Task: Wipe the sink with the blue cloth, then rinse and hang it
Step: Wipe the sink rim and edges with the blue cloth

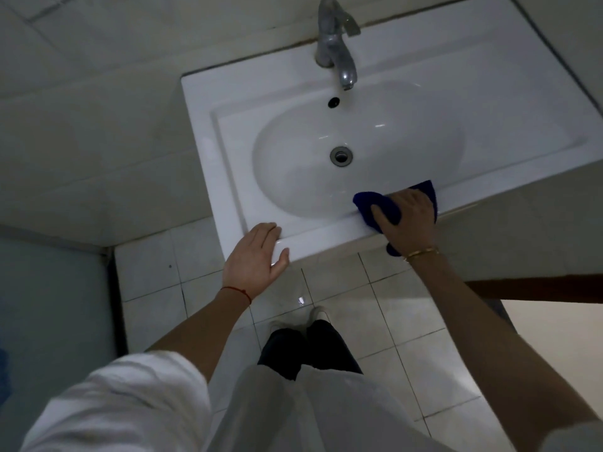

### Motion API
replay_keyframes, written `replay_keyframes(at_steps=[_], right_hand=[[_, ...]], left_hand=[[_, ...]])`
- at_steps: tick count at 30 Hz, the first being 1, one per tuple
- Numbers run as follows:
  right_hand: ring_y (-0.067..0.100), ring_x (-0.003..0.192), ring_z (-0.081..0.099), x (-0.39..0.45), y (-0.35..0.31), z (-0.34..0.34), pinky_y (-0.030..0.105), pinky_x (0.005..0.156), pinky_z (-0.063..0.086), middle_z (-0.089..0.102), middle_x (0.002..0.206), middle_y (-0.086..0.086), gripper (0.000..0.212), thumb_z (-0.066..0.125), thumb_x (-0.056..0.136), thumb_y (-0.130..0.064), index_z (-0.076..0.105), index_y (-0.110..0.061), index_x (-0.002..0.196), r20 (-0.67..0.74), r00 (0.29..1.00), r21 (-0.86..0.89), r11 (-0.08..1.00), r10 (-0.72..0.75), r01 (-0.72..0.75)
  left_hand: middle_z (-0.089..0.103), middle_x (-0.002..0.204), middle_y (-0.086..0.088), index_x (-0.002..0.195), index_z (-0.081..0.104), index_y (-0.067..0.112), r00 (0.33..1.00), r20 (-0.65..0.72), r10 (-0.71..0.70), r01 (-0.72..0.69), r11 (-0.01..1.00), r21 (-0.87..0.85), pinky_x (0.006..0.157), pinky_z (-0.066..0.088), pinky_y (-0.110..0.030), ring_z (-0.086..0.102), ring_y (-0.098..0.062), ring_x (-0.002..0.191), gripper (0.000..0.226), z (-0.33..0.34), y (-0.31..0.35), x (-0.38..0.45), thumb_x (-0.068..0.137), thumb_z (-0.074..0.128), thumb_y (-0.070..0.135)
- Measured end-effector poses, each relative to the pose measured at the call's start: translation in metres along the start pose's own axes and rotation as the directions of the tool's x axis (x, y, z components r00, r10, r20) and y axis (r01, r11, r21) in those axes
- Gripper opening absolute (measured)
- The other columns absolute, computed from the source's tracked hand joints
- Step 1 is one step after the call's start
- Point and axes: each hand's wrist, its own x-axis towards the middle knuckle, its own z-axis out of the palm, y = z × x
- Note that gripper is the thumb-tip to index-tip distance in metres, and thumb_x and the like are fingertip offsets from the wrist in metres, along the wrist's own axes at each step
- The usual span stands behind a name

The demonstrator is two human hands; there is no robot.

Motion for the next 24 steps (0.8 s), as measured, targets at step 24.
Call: replay_keyframes(at_steps=[24], right_hand=[[0.017,0.087,0.061,-0.016,-0.065,0.026,0.037,0.085,0.044,0.069,0.095,-0.005,0.036,0.048,0.091,-0.051,0.066,-0.022,0.102,0.226,0.938,0.103,0.965,-0.261,0.243]], left_hand=[[0.054,0.141,-0.013,0.138,0.052,0.002,0.997,-0.009,-0.081,0.08,0.995,-0.051,0.12,0.026,-0.038,0.042,-0.027,0.137,0.051,-0.011,0.005,0.001,0.103,0.036,0.035]])
